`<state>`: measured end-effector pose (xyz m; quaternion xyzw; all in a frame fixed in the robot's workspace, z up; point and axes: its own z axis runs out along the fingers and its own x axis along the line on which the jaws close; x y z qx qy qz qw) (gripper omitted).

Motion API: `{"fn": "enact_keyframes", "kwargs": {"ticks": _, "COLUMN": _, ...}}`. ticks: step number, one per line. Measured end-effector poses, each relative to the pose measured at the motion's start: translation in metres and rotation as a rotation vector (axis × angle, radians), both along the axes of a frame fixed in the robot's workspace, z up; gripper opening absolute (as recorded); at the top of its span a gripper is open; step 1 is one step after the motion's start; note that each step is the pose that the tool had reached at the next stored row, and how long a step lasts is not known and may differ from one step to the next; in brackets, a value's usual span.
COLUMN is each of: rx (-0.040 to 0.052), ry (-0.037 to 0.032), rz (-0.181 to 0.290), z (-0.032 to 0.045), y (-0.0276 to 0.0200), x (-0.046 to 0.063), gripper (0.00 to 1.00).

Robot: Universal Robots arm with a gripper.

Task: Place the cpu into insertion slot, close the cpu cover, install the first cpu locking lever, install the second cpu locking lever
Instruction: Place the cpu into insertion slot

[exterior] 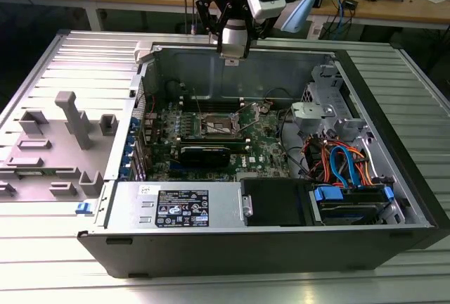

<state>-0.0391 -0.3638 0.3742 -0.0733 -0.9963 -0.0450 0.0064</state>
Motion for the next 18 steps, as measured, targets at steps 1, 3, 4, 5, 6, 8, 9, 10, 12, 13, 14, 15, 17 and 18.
{"fn": "enact_keyframes", "kwargs": {"ticks": 1, "rx": 0.0, "ry": 0.0, "rz": 0.0, "z": 0.0, "y": -0.0001, "x": 0.0, "gripper": 0.54}}
{"fn": "enact_keyframes", "kwargs": {"ticks": 3, "rx": -0.0001, "ry": 0.0001, "rz": -0.002, "z": 0.0, "y": -0.0001, "x": 0.0, "gripper": 0.54}}
{"fn": "enact_keyframes", "kwargs": {"ticks": 4, "rx": -0.0001, "ry": 0.0, "rz": -0.003, "z": 0.0, "y": -0.0001, "x": 0.0, "gripper": 0.54}}
{"fn": "enact_keyframes", "kwargs": {"ticks": 5, "rx": 0.0, "ry": 0.0001, "rz": -0.005, "z": 0.0, "y": -0.0001, "x": 0.0, "gripper": 0.54}}
{"fn": "enact_keyframes", "kwargs": {"ticks": 6, "rx": 0.0, "ry": 0.0, "rz": -0.007, "z": -0.0001, "y": -0.0002, "x": 0.0, "gripper": 0.54}}
{"fn": "enact_keyframes", "kwargs": {"ticks": 8, "rx": 0.0, "ry": 0.0, "rz": -0.011, "z": -0.0002, "y": -0.0003, "x": 0.0, "gripper": 0.54}}
{"fn": "enact_keyframes", "kwargs": {"ticks": 9, "rx": 0.0, "ry": 0.0, "rz": -0.013, "z": -0.0002, "y": -0.0004, "x": 0.0, "gripper": 0.54}}
{"fn": "enact_keyframes", "kwargs": {"ticks": 10, "rx": 0.0, "ry": 0.0, "rz": -0.014, "z": -0.0002, "y": -0.0004, "x": 0.0, "gripper": 0.54}}
{"fn": "enact_keyframes", "kwargs": {"ticks": 12, "rx": 0.0, "ry": 0.0, "rz": -0.014, "z": -0.0002, "y": -0.0004, "x": 0.0, "gripper": 0.54}}
{"fn": "enact_keyframes", "kwargs": {"ticks": 13, "rx": 0.0, "ry": 0.0, "rz": -0.014, "z": -0.0002, "y": -0.0004, "x": 0.0, "gripper": 0.54}}
{"fn": "enact_keyframes", "kwargs": {"ticks": 14, "rx": -0.0001, "ry": 0.0, "rz": -0.014, "z": -0.0002, "y": -0.0004, "x": 0.0, "gripper": 0.54}}
{"fn": "enact_keyframes", "kwargs": {"ticks": 15, "rx": 0.0, "ry": 0.0, "rz": -0.014, "z": -0.0002, "y": -0.0004, "x": 0.0, "gripper": 0.54}}
{"fn": "enact_keyframes", "kwargs": {"ticks": 17, "rx": 0.0, "ry": 0.0, "rz": -0.014, "z": -0.0002, "y": -0.0004, "x": 0.0, "gripper": 0.54}}
{"fn": "enact_keyframes", "kwargs": {"ticks": 18, "rx": 0.0, "ry": 0.0, "rz": -0.014, "z": -0.0002, "y": -0.0004, "x": 0.0, "gripper": 0.54}}
